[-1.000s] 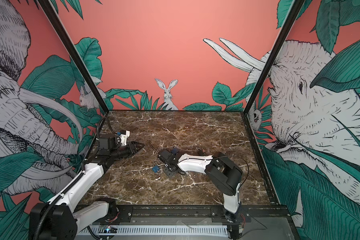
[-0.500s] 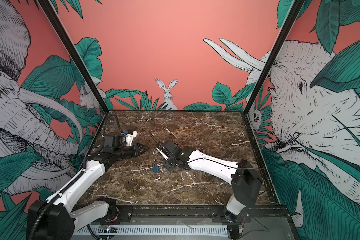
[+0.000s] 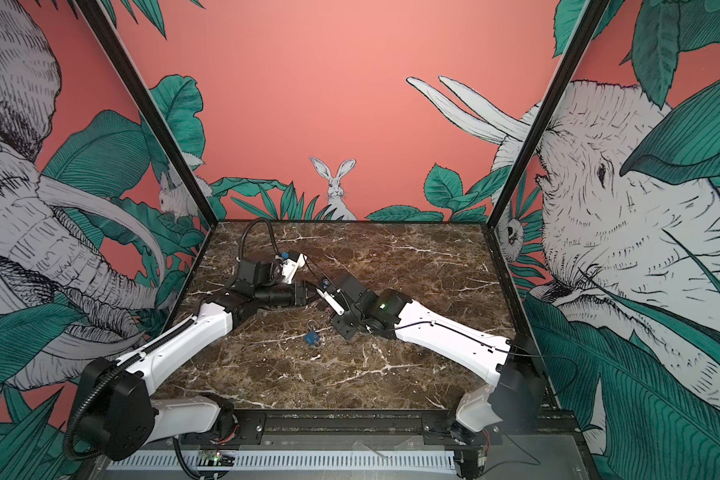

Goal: Lock with the key

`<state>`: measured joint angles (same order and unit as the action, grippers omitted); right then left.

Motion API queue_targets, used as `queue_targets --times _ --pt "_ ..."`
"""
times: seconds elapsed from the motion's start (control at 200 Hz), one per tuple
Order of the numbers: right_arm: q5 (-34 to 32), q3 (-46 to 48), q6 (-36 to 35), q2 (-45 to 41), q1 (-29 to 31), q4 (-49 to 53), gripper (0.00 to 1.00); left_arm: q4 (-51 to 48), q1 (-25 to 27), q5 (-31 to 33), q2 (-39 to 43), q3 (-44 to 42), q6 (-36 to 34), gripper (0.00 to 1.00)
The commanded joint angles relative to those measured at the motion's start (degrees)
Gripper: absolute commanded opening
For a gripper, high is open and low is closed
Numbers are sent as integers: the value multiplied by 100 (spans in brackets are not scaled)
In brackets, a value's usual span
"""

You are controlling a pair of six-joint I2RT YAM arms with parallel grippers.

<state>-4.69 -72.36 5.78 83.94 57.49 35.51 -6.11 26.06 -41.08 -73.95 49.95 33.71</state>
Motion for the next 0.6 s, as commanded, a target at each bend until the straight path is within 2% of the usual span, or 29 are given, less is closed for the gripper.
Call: queue_targets --times 0.0,0.285,0.595 --pt "-138 -42 -24 -91 31 -82 10 400 139 -248 -161 177 206 39" --pt "-115 -50 -18 -88 33 -166 10 421 430 -374 -575 313 190 39" --pt "-57 -68 1 -12 28 -195 9 628 457 -369 -714 357 313 34"
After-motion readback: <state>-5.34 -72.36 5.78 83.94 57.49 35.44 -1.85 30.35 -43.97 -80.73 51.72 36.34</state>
